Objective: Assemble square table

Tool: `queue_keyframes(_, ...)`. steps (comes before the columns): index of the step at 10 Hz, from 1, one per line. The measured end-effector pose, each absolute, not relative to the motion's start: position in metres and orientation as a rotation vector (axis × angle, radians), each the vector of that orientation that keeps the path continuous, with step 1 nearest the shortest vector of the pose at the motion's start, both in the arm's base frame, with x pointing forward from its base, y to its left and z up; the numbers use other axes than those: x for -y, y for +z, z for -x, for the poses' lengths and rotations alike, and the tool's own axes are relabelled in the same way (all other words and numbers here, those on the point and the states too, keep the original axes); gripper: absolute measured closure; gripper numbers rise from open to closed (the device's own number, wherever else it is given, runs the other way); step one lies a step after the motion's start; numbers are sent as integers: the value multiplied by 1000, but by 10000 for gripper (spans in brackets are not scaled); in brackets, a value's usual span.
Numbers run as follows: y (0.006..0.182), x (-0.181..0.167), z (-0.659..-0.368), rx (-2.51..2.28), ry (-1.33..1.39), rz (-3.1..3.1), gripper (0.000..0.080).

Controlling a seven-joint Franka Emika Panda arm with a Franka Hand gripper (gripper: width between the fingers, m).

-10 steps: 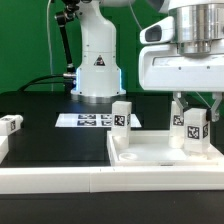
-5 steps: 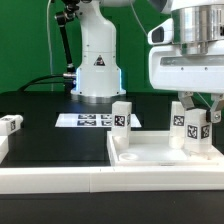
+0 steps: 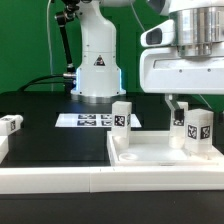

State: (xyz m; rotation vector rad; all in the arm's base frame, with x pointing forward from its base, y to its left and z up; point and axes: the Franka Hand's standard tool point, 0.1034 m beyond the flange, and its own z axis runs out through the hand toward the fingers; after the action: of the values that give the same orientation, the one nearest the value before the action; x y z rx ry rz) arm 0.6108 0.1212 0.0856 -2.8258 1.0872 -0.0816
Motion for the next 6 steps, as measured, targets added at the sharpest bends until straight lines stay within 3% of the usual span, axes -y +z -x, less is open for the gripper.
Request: queue_keyframes(6, 86, -123, -613, -324, -125, 3035, 151)
